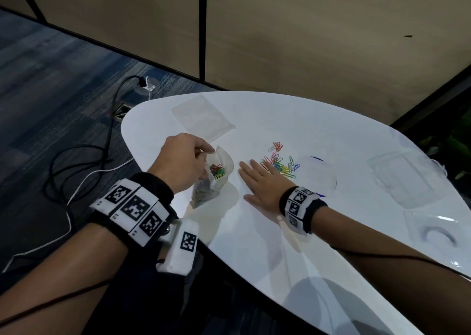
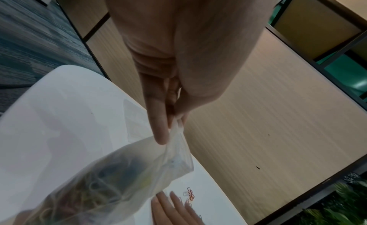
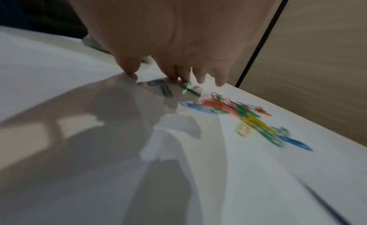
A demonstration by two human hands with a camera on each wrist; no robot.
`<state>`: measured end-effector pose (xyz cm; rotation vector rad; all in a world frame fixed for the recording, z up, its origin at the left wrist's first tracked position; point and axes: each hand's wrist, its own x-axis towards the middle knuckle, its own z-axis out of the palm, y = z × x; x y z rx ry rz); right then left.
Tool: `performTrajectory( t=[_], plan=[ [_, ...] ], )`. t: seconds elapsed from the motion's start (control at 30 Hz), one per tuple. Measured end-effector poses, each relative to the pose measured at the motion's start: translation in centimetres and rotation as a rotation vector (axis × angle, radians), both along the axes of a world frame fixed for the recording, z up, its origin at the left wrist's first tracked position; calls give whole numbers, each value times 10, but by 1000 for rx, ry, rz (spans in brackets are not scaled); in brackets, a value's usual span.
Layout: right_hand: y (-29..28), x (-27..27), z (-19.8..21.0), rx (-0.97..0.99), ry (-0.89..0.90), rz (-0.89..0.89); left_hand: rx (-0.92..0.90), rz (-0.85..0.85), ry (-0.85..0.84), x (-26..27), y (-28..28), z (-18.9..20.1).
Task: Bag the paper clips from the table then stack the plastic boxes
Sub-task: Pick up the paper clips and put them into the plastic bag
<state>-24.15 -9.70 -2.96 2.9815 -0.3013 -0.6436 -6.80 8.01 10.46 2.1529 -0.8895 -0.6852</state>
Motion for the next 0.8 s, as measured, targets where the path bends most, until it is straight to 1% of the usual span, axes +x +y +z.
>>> performTrajectory(
  t=[0.07, 0.1, 0.17, 0.2, 0.27, 0.33, 0.43, 0.5, 0.53, 0.6, 0.67, 0.73, 0.77, 0.8],
  plan=[
    [-12, -13, 4, -65, -37, -8, 6, -2, 8, -3, -1, -1],
    [-18, -16, 4, -84, -46, -45, 10, -6, 9, -4, -2, -1],
    [-27, -19, 3, -90, -25, -183, 11, -11, 8, -6, -4, -1],
    [-30, -18, 2, -78, -26, -254, 9, -13, 10, -6, -5, -1],
    [-33, -16, 0, -57, -94, -323, 15, -21, 16, -7, -7, -2],
    [-34, -12, 1, -29, -151, -325, 19, -30, 27, -8, -9, -4],
    [-36, -3, 12, 20, -159, -325, 23, -49, 24, -11, -10, -5],
    [-42, -2, 17, 47, -185, -430, 27, -60, 12, -13, -11, -4],
    [-47, -4, 19, 87, -248, -530, 31, -66, 3, -13, -12, -3],
    [-58, -11, 25, 245, -441, -798, 34, -73, -13, -15, -13, -1],
    [-68, -20, 30, 439, -567, -1048, 39, -76, -30, -18, -13, 1],
    [-71, -28, 40, 742, -673, -1279, 56, -82, -71, -21, -14, 3],
    [-69, -31, 47, 921, -750, -1360, 64, -83, -84, -23, -15, 4],
    [-65, -33, 57, 1084, -826, -1406, 70, -84, -89, -25, -15, 5]
  ],
)
